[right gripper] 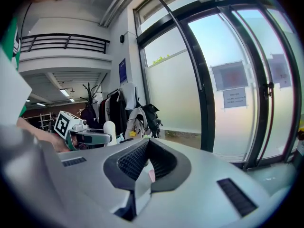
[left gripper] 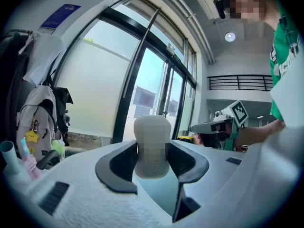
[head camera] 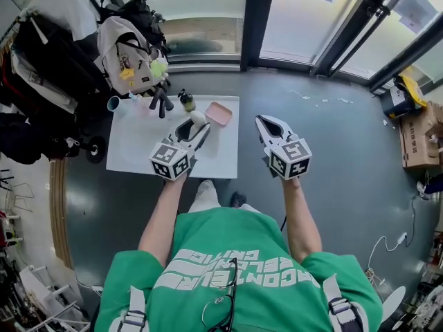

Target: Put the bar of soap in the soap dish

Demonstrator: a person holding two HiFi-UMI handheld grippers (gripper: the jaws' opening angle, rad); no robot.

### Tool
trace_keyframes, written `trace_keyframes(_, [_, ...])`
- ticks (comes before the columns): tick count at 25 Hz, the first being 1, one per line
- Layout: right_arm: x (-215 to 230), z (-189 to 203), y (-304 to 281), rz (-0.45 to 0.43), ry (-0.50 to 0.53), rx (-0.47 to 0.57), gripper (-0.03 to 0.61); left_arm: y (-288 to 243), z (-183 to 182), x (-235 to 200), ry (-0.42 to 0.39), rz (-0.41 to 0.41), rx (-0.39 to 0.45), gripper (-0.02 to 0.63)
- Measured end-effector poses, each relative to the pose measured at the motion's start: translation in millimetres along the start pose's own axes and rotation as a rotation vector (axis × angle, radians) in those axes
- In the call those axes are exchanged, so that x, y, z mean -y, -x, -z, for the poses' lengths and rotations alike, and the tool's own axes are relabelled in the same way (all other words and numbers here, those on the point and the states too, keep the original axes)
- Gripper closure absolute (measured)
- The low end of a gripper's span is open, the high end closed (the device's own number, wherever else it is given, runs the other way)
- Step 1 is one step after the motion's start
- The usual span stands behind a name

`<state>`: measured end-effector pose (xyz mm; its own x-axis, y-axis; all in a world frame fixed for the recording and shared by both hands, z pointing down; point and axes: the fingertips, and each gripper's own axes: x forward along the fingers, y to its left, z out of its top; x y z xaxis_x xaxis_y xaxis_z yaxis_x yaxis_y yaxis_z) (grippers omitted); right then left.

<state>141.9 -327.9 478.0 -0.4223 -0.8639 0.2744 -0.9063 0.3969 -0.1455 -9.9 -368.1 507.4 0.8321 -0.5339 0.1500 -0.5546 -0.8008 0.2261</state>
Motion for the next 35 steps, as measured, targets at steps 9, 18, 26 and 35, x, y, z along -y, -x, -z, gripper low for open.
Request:
trace_keyframes(9, [14, -20, -36, 0.108, -0.014, 0.016, 0.566, -38, -11, -40, -0.028, 0.127, -0.039, 0.416])
trace_keyframes(18, [24, -11, -58, 0.182, -0.043, -0.018, 0.566, -65, 3, -65, -0.023, 0.212, -0.095, 0.416])
trace_keyframes(26, [32, 4, -66, 0.223, -0.077, -0.048, 0.566, -89, 36, -74, -0.075, 0.262, -0.206, 0.416])
trace_keyframes(35, [31, 49, -68, 0.254, -0.143, -0.116, 0.566, -114, 82, -78, -0.119, 0.311, -0.35, 0.416])
